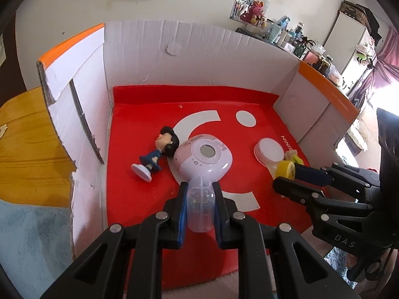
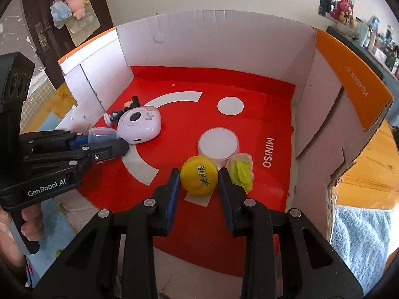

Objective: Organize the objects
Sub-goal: 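Lower and release the capsule by the pink device while the right tool releases the yellow ball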

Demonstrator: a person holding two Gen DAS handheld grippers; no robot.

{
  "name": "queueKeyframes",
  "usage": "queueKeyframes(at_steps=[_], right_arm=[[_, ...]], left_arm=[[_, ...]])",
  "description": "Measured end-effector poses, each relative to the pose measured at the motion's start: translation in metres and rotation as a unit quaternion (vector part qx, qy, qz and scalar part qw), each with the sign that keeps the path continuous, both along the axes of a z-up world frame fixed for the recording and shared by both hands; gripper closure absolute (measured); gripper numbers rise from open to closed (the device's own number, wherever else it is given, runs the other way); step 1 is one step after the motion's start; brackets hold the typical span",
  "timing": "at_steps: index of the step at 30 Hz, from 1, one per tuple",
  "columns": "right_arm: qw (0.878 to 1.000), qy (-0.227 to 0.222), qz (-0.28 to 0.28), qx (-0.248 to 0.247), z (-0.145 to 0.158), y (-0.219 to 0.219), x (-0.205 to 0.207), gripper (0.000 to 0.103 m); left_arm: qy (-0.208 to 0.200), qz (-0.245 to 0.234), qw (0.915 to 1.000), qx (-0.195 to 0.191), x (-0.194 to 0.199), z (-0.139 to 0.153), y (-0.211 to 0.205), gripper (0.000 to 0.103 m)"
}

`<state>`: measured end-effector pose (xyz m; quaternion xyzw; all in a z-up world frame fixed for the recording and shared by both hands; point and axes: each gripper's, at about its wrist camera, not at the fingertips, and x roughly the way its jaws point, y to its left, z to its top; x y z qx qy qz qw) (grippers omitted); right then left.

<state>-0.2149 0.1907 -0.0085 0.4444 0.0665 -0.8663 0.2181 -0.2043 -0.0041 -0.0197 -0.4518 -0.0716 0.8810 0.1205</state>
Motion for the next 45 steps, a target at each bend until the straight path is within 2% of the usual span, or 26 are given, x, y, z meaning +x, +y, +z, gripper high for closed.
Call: queueKeyframes(at_steps=[30, 33, 37, 45], right_arm=[[1.000, -0.002, 0.001, -0.011, 0.0026, 0.0036, 0.0026, 0.073], [1.000, -0.003, 0.002, -0.012, 0.0028, 0.0036, 0.0032, 0.073], [1.000, -0.003, 0.004, -0.012, 0.0030, 0.0027, 0.0048, 0.073], [1.000, -0.002, 0.007, -0.010, 0.0039, 0.0020, 0.0092, 0.071]], left_arm=[[0.001, 0.003, 0.9999, -0.012, 0.0002, -0.0001, 0.0016, 0.084], [0.001, 0.002, 0.9999, -0.015, 0.0011, 0.0003, 0.0029, 0.080], [0.004, 0.004, 0.9998, -0.021, 0.0032, 0.0018, 0.0034, 0.070], [0.005, 0.006, 0.9996, -0.026, 0.0064, 0.0036, 0.0044, 0.067]])
